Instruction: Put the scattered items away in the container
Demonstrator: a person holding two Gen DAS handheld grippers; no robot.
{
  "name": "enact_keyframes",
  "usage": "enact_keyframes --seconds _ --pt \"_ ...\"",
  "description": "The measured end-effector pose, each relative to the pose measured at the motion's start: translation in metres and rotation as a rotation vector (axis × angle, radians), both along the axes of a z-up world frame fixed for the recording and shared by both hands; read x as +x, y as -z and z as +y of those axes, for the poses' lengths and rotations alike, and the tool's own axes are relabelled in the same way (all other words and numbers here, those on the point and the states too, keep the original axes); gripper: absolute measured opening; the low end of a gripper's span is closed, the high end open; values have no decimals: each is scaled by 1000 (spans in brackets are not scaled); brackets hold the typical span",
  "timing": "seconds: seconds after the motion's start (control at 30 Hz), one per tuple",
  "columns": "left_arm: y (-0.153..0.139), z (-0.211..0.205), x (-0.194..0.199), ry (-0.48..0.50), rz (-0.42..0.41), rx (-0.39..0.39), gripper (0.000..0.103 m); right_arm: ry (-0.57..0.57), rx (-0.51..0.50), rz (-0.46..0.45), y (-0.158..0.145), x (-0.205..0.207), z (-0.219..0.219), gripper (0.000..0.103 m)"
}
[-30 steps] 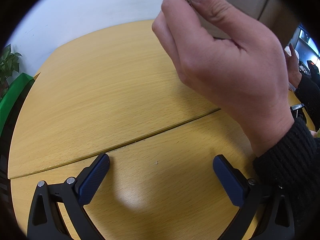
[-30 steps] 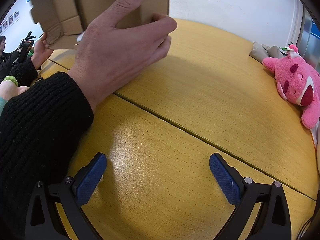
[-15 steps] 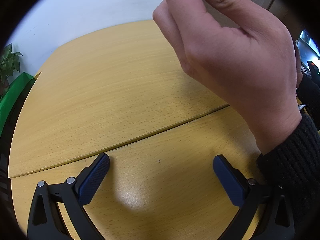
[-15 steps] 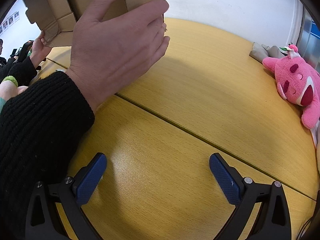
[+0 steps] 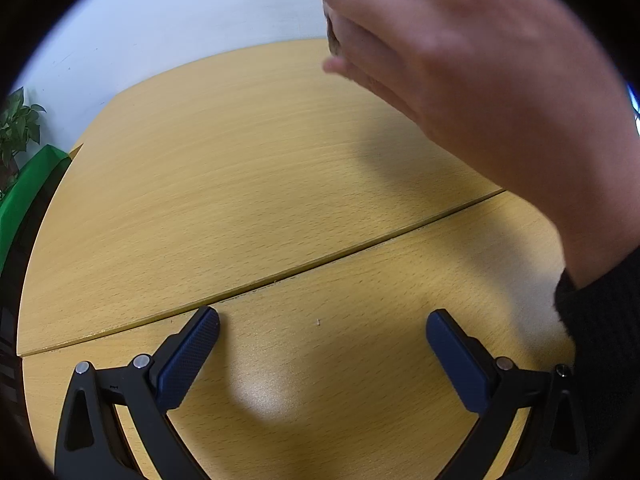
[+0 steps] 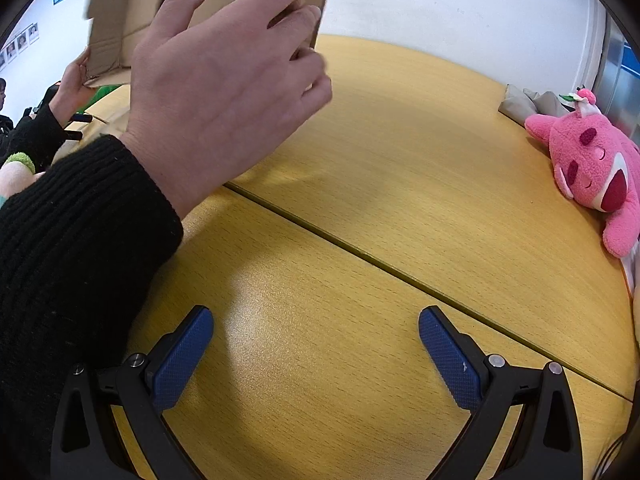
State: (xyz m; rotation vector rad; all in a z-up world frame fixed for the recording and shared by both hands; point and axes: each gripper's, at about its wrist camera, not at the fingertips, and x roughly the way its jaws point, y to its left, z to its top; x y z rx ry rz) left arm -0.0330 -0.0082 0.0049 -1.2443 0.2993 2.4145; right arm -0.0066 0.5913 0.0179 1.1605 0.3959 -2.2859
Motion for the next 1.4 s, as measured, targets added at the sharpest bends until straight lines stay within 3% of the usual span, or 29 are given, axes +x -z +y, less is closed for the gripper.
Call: enact_keyframes --seconds 1.4 --pt "-1 5 1 -1 0 -2 103 5 0 1 0 0 -1 103"
